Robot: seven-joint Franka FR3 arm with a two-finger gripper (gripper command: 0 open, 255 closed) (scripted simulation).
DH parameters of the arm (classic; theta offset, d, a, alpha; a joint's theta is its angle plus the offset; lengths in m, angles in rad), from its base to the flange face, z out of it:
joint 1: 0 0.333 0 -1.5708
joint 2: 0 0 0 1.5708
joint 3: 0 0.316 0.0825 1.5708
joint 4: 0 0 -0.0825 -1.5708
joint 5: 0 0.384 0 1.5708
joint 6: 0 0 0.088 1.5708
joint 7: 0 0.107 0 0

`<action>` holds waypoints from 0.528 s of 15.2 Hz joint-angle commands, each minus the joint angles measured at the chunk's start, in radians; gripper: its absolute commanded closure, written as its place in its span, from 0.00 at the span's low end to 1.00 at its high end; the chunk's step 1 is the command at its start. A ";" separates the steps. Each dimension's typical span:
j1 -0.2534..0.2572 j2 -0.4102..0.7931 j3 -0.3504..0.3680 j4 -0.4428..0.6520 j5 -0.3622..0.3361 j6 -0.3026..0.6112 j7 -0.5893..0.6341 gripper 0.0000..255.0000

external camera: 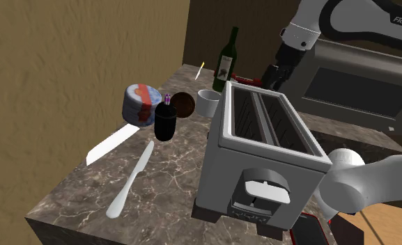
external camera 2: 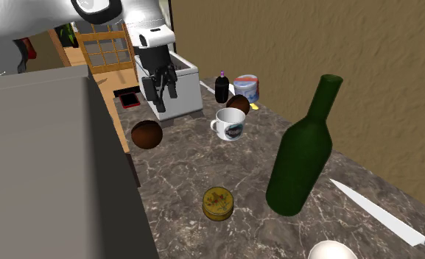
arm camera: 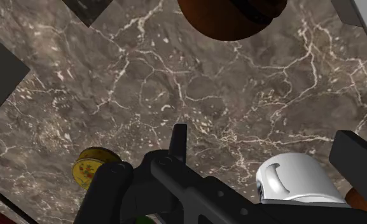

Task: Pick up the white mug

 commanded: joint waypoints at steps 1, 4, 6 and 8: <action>0.000 0.000 0.000 0.000 0.000 0.000 0.000 0.00; 0.005 0.111 -0.004 0.034 0.018 0.064 0.009 0.00; 0.009 0.186 -0.007 0.063 0.031 0.103 0.014 0.00; 0.013 0.263 -0.009 0.098 0.045 0.137 0.017 0.00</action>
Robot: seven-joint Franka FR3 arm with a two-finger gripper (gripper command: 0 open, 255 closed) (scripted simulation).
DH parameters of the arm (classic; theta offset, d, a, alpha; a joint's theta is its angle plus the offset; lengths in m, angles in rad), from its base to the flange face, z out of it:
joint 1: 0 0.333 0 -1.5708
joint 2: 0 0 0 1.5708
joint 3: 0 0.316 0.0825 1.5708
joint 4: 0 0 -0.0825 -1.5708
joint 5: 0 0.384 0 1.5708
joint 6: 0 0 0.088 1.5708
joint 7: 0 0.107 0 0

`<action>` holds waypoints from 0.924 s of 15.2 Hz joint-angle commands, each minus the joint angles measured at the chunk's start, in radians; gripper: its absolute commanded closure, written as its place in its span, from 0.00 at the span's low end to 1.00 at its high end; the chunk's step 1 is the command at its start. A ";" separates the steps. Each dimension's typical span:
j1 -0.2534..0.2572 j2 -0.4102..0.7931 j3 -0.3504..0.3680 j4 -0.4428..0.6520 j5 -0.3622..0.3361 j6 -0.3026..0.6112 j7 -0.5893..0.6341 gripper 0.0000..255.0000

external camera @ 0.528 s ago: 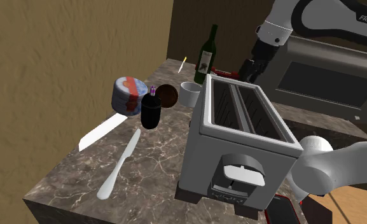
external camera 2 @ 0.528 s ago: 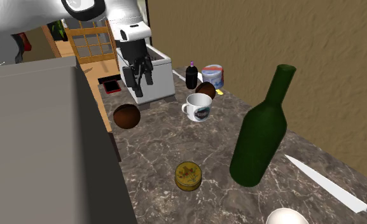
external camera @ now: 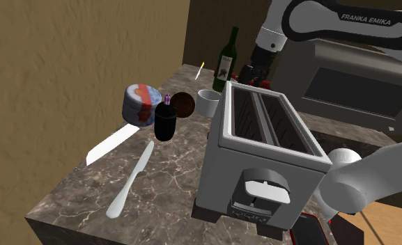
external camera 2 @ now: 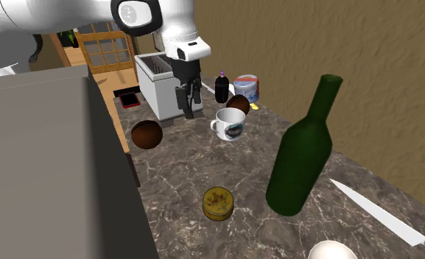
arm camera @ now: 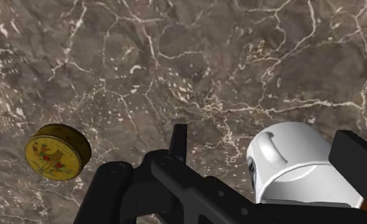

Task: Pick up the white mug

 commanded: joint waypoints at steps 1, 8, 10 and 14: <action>0.003 0.077 -0.005 0.036 0.013 0.034 0.000 0.00; 0.016 0.352 -0.015 0.205 0.066 0.112 0.000 0.00; 0.017 0.362 -0.015 0.200 0.069 0.127 0.000 0.00; 0.016 0.364 -0.015 0.147 0.069 0.181 -0.002 0.00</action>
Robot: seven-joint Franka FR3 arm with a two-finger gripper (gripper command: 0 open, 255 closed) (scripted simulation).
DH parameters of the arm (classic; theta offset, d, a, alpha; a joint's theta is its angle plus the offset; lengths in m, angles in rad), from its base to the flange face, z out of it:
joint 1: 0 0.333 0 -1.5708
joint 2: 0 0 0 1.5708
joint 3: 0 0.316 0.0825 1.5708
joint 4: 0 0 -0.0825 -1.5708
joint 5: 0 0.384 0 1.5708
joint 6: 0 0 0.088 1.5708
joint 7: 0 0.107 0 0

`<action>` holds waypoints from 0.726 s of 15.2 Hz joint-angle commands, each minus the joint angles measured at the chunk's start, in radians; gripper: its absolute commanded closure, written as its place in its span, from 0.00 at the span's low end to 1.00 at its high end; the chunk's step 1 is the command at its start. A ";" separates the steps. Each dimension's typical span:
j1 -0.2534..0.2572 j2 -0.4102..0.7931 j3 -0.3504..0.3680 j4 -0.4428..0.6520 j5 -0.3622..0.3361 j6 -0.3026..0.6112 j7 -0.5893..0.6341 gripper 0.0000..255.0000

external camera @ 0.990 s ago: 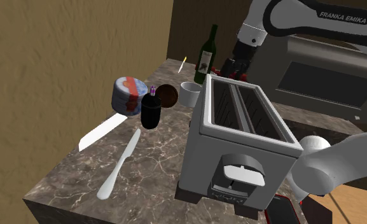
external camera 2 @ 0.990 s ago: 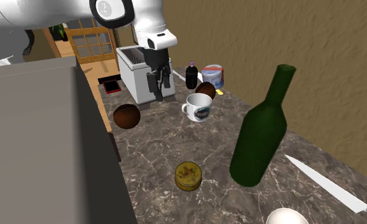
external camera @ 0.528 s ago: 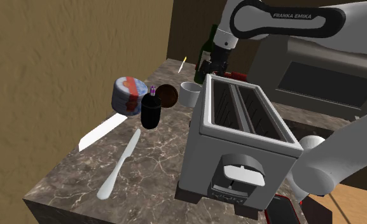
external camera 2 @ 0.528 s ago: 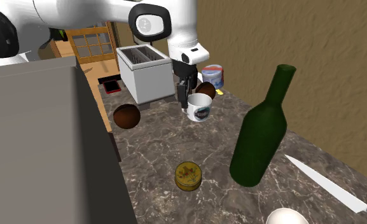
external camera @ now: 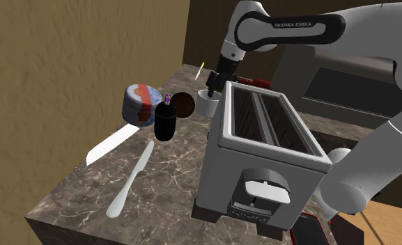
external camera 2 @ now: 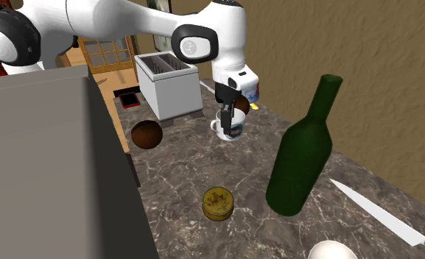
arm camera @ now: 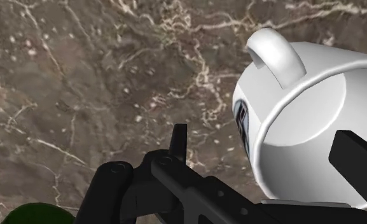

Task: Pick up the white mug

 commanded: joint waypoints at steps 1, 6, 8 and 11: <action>0.000 0.004 -0.001 -0.024 0.001 0.028 -0.002 0.00; 0.000 0.006 -0.001 -0.043 0.001 0.050 -0.003 1.00; -0.001 0.006 -0.001 -0.044 0.001 0.051 -0.004 1.00; -0.001 0.007 -0.001 -0.044 0.001 0.051 -0.004 1.00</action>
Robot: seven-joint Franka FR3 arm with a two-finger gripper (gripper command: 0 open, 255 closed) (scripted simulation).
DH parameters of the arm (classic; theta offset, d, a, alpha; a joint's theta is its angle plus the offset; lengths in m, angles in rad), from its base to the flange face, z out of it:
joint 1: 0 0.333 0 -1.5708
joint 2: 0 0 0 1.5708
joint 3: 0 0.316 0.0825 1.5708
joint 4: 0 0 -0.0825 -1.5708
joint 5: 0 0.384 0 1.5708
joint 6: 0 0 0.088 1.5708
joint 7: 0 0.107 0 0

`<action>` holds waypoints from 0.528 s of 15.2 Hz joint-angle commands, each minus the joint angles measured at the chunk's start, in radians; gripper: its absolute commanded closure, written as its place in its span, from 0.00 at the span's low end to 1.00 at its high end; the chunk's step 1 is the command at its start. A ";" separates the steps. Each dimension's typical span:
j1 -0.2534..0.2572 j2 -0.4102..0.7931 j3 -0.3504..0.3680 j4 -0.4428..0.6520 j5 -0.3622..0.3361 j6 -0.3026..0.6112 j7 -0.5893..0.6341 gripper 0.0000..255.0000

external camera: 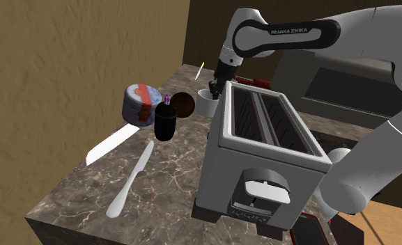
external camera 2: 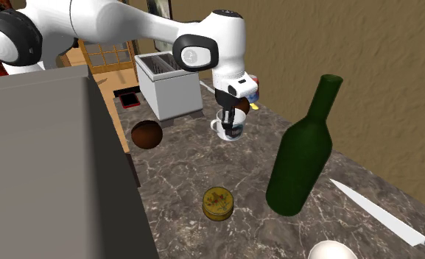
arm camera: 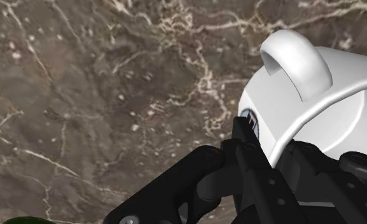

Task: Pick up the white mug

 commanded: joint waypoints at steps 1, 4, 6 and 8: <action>0.000 0.000 0.000 0.000 0.000 0.000 0.000 1.00; 0.000 -0.002 0.000 0.013 0.000 -0.015 0.001 1.00; 0.000 -0.003 0.000 0.038 -0.001 -0.041 0.002 1.00; 0.000 -0.004 0.000 0.064 -0.001 -0.068 0.003 1.00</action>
